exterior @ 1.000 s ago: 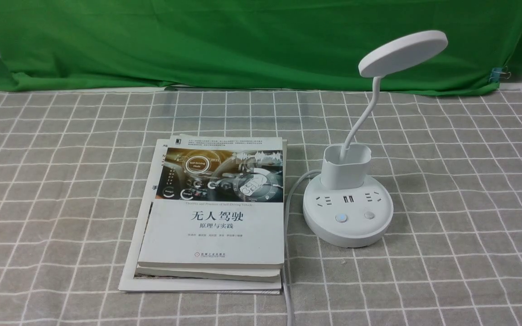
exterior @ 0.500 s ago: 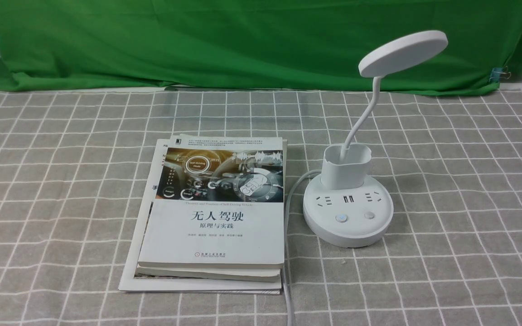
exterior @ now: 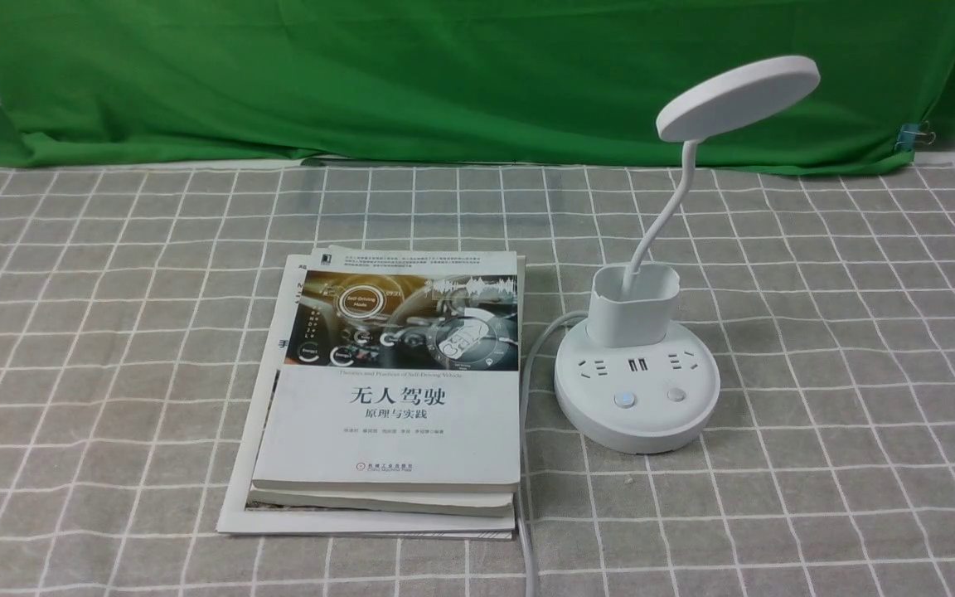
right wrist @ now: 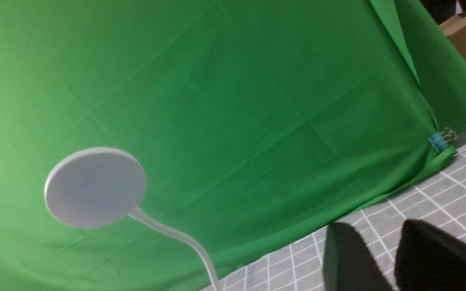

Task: Turn on the desk lamp on the grey coffee tablecloth with your hand.
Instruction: 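Press the button on the base of the white desk lamp with the right gripper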

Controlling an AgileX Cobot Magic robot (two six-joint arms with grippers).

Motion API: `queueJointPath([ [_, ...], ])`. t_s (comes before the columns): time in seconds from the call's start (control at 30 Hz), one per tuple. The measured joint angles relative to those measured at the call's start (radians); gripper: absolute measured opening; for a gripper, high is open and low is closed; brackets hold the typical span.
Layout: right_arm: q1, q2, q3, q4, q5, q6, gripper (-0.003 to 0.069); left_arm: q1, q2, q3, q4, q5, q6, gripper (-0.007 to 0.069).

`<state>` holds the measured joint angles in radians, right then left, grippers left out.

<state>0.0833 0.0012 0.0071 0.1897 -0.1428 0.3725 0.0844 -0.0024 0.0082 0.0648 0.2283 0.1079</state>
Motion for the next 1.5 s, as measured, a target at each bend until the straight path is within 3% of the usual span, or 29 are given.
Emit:
queueJointPath([
  [0.13, 0.007, 0.004, -0.011, 0.0, 0.057, -0.017, 0.0179, 0.0, 0.0, 0.0, 0.0, 0.0, 0.0, 0.0019],
  [0.27, 0.062, 0.173, -0.219, 0.0, 0.351, -0.199, 0.0074, 0.0, 0.0, 0.0, 0.0, 0.0, 0.0, 0.0019],
  [0.43, 0.105, 0.516, -0.501, -0.024, 0.754, -0.38, 0.0055, 0.0, 0.0, 0.0, 0.0, 0.0, 0.0, 0.0019],
  [0.57, 0.11, 0.821, -0.663, -0.047, 0.944, -0.468, 0.0055, 0.0, 0.0, 0.0, 0.0, 0.0, 0.0, 0.0019],
  [0.77, 0.149, 1.124, -0.821, -0.039, 0.973, -0.535, 0.003, 0.0, 0.0, 0.0, 0.0, 0.0, 0.0, 0.0019],
  [1.03, 0.317, 1.44, -0.997, -0.027, 0.859, -0.546, 0.0031, 0.0, 0.0, 0.0, 0.0, 0.0, -0.001, 0.0019],
  [1.5, 0.331, 1.711, -1.067, 0.024, 0.68, -0.588, 0.0031, 0.0, 0.0, 0.0, 0.0, 0.0, -0.001, 0.0019],
])
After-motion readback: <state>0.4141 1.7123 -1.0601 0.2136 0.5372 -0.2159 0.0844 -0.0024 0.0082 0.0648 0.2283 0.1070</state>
